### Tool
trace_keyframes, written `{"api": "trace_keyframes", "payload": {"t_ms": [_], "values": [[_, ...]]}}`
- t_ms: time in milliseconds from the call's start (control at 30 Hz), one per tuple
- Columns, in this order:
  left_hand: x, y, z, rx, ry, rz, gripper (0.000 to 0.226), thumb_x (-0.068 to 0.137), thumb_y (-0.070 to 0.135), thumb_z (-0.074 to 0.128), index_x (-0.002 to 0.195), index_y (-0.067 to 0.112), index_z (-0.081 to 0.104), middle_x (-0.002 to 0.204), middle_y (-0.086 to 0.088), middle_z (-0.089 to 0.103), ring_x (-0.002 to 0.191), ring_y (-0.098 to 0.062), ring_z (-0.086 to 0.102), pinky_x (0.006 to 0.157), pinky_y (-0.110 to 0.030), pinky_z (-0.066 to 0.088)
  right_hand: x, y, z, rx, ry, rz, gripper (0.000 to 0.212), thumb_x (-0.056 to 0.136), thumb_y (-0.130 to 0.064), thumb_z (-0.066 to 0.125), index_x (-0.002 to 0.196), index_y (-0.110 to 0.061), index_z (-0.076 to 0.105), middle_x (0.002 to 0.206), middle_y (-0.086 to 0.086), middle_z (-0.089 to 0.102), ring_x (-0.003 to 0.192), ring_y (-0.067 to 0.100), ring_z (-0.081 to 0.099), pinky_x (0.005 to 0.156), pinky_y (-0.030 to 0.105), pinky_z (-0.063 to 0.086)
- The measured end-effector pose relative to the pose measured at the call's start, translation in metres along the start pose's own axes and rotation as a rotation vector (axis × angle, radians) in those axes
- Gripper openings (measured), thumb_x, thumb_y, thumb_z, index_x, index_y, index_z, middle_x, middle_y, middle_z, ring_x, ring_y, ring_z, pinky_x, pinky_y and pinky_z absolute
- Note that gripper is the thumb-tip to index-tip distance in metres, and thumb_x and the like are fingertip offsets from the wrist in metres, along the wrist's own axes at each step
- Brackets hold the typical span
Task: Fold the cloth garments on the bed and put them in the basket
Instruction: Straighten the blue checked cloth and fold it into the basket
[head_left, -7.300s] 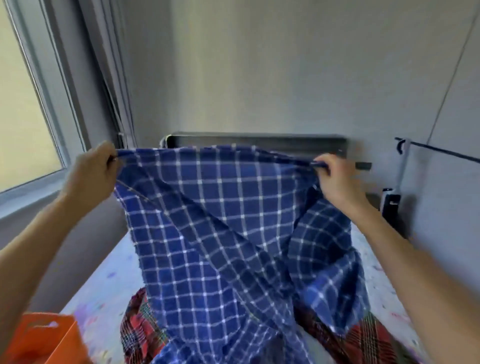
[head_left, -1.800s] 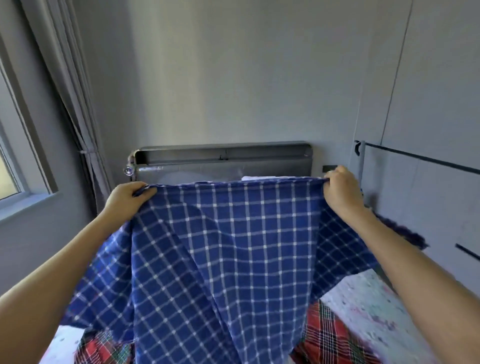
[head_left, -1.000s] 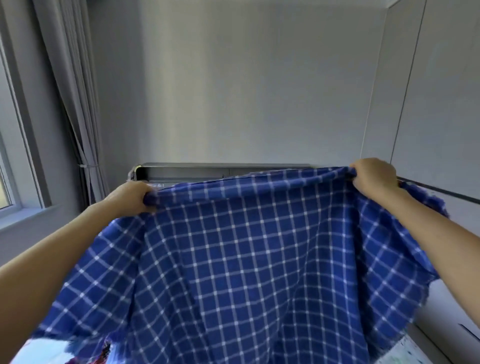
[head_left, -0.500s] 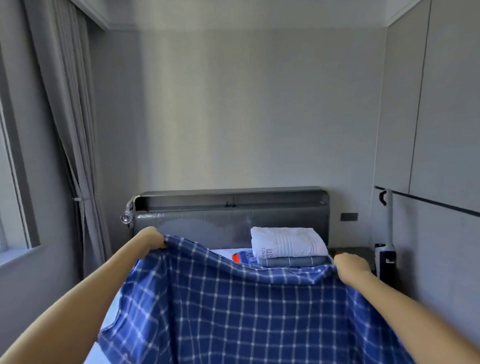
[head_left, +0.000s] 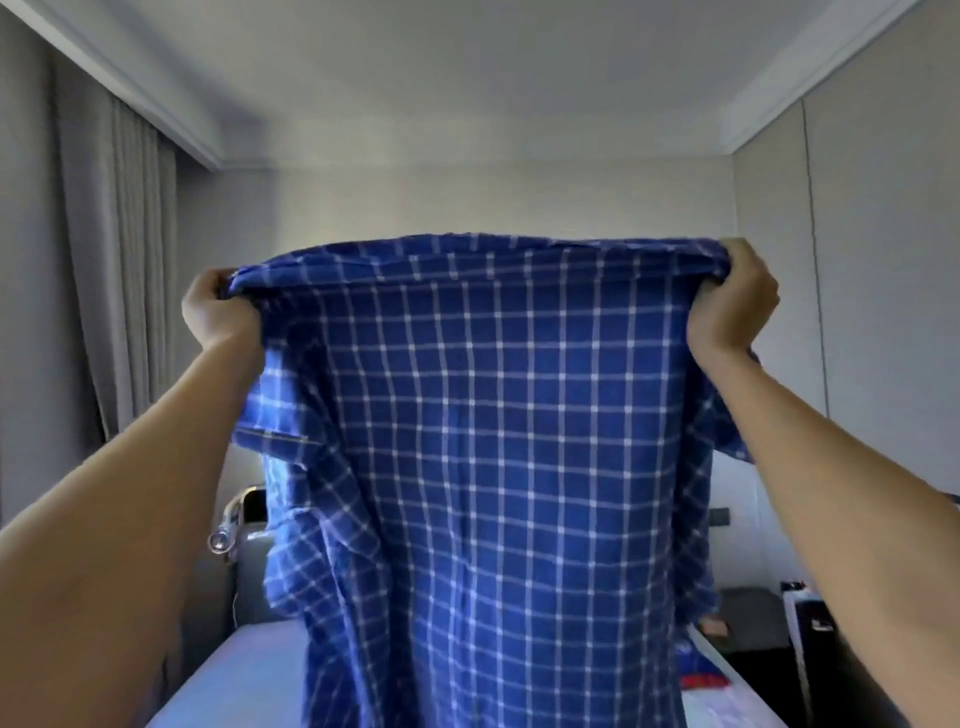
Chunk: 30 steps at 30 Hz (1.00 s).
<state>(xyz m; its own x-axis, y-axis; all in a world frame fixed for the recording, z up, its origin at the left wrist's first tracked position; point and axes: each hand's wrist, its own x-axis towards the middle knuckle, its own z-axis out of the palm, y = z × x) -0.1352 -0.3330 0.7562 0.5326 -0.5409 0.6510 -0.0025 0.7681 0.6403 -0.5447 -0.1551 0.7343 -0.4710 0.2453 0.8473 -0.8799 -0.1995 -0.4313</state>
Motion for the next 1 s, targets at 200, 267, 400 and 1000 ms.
{"api": "trace_keyframes", "payload": {"t_ms": [200,267,400,1000], "values": [[-0.028,-0.022,-0.071,0.236,-0.114,0.021,0.038,0.069,-0.008,0.047,0.095,0.006,0.071,0.086,-0.016,0.067,0.079,-0.018,0.057,0.078,-0.039,0.053,-0.043,0.030,-0.062,-0.276,-0.237,-0.145,0.034,0.075,0.005,0.050,0.102,-0.004,0.067,0.095,0.021,0.068,0.081,0.040,0.062,0.061,0.032,0.035],[-0.057,-0.028,-0.099,0.335,-0.199,0.068,0.037,0.071,-0.012,0.048,0.095,0.005,0.071,0.087,-0.014,0.067,0.081,-0.018,0.057,0.079,-0.038,0.051,-0.068,0.046,-0.088,-0.316,-0.335,-0.153,0.028,0.075,0.004,0.052,0.097,-0.004,0.069,0.090,0.022,0.068,0.077,0.041,0.062,0.060,0.034,0.041],[-0.115,-0.035,-0.177,0.549,-0.382,0.131,0.028,0.076,-0.011,0.059,0.098,0.000,0.071,0.085,-0.009,0.065,0.083,-0.019,0.058,0.074,-0.031,0.043,-0.107,0.056,-0.159,-0.442,-0.727,-0.172,0.015,0.077,0.005,0.059,0.082,-0.005,0.069,0.081,0.019,0.068,0.075,0.038,0.062,0.057,0.033,0.042],[-0.337,-0.053,-0.454,1.391,-1.467,0.131,0.029,0.091,0.008,0.049,0.107,0.021,0.069,0.112,0.003,0.066,0.102,-0.020,0.059,0.087,-0.029,0.046,-0.341,0.026,-0.474,-0.946,-1.894,-0.086,0.027,0.087,-0.032,0.048,0.062,-0.026,0.040,0.078,-0.013,0.048,0.077,0.017,0.055,0.054,0.027,0.033]]}}
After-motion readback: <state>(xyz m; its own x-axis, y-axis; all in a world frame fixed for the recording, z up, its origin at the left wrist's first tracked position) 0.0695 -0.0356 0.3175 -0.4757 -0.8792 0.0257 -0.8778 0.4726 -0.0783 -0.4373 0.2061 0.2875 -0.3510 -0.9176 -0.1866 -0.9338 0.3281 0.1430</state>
